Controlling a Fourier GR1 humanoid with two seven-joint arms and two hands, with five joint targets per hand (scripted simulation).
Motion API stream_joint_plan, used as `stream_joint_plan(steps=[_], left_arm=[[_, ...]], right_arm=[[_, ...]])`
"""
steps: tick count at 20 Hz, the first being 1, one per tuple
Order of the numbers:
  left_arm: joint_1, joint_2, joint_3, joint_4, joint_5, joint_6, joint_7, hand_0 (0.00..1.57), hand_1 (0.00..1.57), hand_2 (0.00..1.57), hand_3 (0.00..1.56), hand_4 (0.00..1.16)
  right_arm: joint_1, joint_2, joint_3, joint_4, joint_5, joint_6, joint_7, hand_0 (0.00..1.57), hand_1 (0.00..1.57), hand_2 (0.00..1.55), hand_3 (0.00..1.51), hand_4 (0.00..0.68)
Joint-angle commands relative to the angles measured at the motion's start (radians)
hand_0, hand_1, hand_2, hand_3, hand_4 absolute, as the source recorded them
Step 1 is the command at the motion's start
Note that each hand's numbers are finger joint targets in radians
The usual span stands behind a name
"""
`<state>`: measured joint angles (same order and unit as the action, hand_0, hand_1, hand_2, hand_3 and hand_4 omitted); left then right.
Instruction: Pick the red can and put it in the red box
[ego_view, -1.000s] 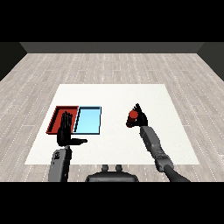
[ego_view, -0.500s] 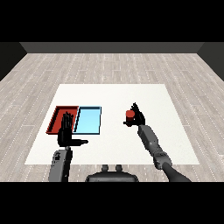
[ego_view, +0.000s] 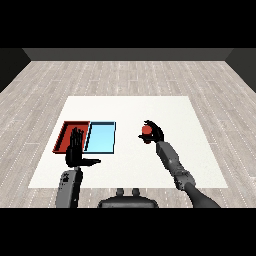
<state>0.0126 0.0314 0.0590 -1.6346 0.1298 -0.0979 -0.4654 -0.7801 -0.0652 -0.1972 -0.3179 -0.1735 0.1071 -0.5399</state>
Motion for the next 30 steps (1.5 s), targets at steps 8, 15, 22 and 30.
stream_joint_plan(steps=[8,15,22,30], left_arm=[[-0.020,-0.017,-0.002,0.008,-0.005,0.025,0.014,0.00,0.00,0.00,0.00,0.00],[0.027,0.005,-0.008,-0.050,0.015,-0.012,0.033,0.00,0.00,0.00,0.00,0.00],[-0.070,0.014,0.012,0.050,0.012,-0.005,0.032,0.00,0.00,0.00,0.00,0.00],[-0.008,-0.001,-0.018,0.000,-0.024,0.014,0.026,0.00,0.00,0.00,0.00,0.00]], right_arm=[[-0.034,-0.022,0.028,0.103,0.083,-0.116,-0.021,1.53,1.53,1.47,1.42,0.551],[-0.032,-0.007,0.044,0.018,0.091,-0.139,0.066,1.55,1.55,1.47,1.41,0.552],[-0.007,0.009,0.052,-0.111,0.088,-0.178,0.036,1.54,1.54,1.47,1.39,0.581],[0.012,-0.038,0.047,-0.324,0.055,-0.174,0.119,1.52,1.52,1.46,1.38,0.608]])
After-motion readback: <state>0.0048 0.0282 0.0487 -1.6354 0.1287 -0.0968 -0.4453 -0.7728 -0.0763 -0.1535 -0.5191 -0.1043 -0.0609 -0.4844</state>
